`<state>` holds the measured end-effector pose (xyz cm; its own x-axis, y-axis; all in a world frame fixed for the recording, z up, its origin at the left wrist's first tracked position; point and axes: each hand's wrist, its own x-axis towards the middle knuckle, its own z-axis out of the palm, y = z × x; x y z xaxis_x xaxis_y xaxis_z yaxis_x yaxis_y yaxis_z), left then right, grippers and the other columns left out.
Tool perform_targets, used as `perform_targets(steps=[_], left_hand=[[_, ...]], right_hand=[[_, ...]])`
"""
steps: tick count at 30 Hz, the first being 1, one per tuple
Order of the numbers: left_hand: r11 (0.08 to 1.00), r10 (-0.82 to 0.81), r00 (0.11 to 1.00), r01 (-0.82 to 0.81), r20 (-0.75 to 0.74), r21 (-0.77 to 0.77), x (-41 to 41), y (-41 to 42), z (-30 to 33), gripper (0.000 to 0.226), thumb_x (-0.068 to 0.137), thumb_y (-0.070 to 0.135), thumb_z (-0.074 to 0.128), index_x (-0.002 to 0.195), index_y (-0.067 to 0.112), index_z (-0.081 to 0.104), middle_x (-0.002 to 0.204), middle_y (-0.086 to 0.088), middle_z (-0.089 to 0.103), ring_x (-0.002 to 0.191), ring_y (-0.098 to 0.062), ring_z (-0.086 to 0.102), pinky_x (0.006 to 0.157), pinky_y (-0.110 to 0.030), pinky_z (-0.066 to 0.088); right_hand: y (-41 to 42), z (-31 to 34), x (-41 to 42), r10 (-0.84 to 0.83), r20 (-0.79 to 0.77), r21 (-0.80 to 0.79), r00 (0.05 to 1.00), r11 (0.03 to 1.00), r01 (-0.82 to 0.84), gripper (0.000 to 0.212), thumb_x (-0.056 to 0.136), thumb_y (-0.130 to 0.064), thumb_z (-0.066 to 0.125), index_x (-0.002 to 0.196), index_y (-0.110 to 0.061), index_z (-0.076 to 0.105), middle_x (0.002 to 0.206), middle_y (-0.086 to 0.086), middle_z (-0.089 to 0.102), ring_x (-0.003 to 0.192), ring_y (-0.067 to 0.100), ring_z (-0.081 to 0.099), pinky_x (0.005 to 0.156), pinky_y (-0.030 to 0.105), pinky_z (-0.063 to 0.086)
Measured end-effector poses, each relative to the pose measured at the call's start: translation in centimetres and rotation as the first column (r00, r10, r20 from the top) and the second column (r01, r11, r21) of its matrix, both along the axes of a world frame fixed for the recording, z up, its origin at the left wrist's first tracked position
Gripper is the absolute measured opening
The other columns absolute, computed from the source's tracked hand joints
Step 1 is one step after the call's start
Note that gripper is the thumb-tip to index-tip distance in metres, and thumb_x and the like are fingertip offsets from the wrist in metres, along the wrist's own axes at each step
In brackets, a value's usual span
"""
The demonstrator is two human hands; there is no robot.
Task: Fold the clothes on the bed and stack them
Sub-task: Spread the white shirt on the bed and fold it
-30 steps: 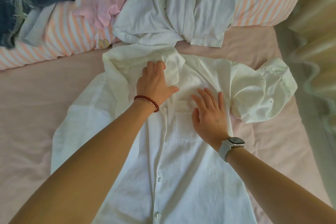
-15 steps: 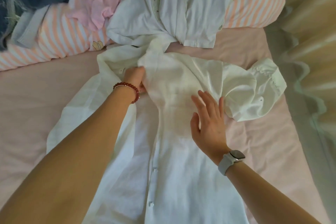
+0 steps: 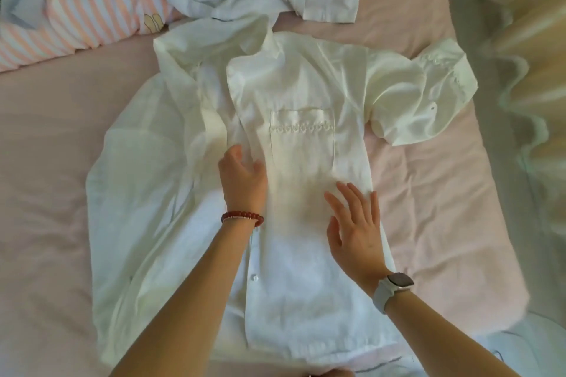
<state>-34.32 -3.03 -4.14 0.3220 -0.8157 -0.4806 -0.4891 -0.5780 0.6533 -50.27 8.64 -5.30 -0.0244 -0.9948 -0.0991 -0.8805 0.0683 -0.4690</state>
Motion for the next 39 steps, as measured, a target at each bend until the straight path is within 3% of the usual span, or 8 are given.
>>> perform_targets(steps=[6, 9, 16, 20, 24, 28, 32, 39], left_hand=[[0.986, 0.012, 1.000, -0.011, -0.002, 0.165, 1.4, 9.1, -0.5, 0.019, 0.084, 0.023, 0.058, 0.068, 0.020, 0.051, 0.062, 0.004, 0.054, 0.057, -0.009, 0.050, 0.046, -0.014, 0.036], [0.966, -0.144, 0.984, 0.117, 0.104, 0.230, 1.9, 11.6, -0.9, 0.027, 0.084, 0.021, 0.054, 0.060, 0.019, 0.042, 0.056, 0.003, 0.044, 0.053, -0.016, 0.042, 0.046, -0.024, 0.029], [0.982, -0.130, 0.957, 0.088, 0.258, 0.168, 1.5, 15.5, -0.7, 0.033, 0.084, 0.026, 0.060, 0.109, 0.011, 0.047, 0.102, -0.001, 0.043, 0.081, -0.024, 0.051, 0.063, -0.032, 0.038], [0.992, -0.099, 0.970, 0.077, 0.224, 0.103, 1.3, 16.6, -0.9, 0.011, 0.090, 0.020, 0.054, 0.094, 0.010, 0.056, 0.102, -0.007, 0.053, 0.072, -0.020, 0.049, 0.064, -0.028, 0.036], [0.988, 0.120, 0.992, -0.115, -0.043, 0.105, 1.3, 17.2, -0.4, 0.014, 0.089, 0.019, 0.058, 0.097, 0.014, 0.047, 0.083, -0.003, 0.061, 0.077, -0.022, 0.057, 0.069, -0.028, 0.041], [0.980, 0.047, 0.991, -0.021, -0.123, 0.199, 1.6, 18.5, -0.1, 0.007, 0.089, 0.015, 0.056, 0.084, 0.012, 0.053, 0.068, 0.004, 0.055, 0.068, -0.017, 0.053, 0.063, -0.025, 0.041], [0.955, 0.275, 0.856, -0.191, -0.437, 0.227, 2.3, 19.8, 0.4, 0.018, 0.097, 0.017, 0.046, 0.080, 0.016, 0.047, 0.056, 0.007, 0.056, 0.047, -0.006, 0.054, 0.042, -0.018, 0.043], [0.942, 0.189, 0.944, -0.097, -0.269, 0.323, 3.4, 22.7, 0.1, 0.026, 0.098, 0.035, 0.040, 0.080, 0.016, 0.045, 0.056, 0.004, 0.035, 0.046, -0.012, 0.035, 0.044, -0.025, 0.031]], right_hand=[[4.6, 0.5, -3.3, -0.549, 0.062, 0.298, 0.834, 0.807, 0.509, 0.035, 0.090, -0.011, 0.051, 0.125, -0.006, 0.052, 0.119, 0.014, 0.055, 0.112, 0.033, 0.048, 0.094, 0.043, 0.038], [5.9, 0.8, -4.3, -0.608, 0.082, 0.465, 0.790, 0.724, 0.509, 0.023, 0.093, -0.023, 0.047, 0.110, -0.011, 0.056, 0.099, 0.006, 0.062, 0.094, 0.028, 0.056, 0.078, 0.037, 0.045], [8.5, 1.6, -4.3, -0.506, 0.031, 0.634, 0.862, 0.677, 0.374, 0.021, 0.094, -0.025, 0.044, 0.106, -0.008, 0.048, 0.089, 0.011, 0.061, 0.083, 0.035, 0.056, 0.071, 0.039, 0.046], [10.2, 1.9, -4.9, -0.591, 0.095, 0.622, 0.801, 0.664, 0.416, 0.017, 0.095, -0.022, 0.044, 0.092, -0.006, 0.048, 0.078, 0.008, 0.055, 0.077, 0.032, 0.053, 0.070, 0.041, 0.044], [12.0, 2.0, -5.7, -0.666, 0.156, 0.552, 0.729, 0.671, 0.495, 0.016, 0.096, -0.025, 0.046, 0.093, -0.010, 0.049, 0.072, -0.002, 0.055, 0.073, 0.028, 0.053, 0.067, 0.038, 0.044], [13.3, 1.8, -6.4, -0.674, 0.182, 0.554, 0.716, 0.672, 0.491, 0.021, 0.096, -0.027, 0.044, 0.084, -0.011, 0.051, 0.067, -0.004, 0.052, 0.064, 0.019, 0.048, 0.057, 0.030, 0.038], [14.0, 2.0, -6.8, -0.691, 0.220, 0.486, 0.688, 0.690, 0.537, 0.016, 0.096, -0.020, 0.043, 0.085, -0.011, 0.049, 0.064, -0.004, 0.050, 0.059, 0.009, 0.045, 0.050, 0.018, 0.036], [15.7, 1.5, -7.8, -0.673, 0.043, 0.429, 0.739, 0.680, 0.594, 0.020, 0.097, -0.030, 0.042, 0.101, -0.012, 0.050, 0.061, -0.005, 0.052, 0.059, 0.021, 0.047, 0.055, 0.031, 0.031]])
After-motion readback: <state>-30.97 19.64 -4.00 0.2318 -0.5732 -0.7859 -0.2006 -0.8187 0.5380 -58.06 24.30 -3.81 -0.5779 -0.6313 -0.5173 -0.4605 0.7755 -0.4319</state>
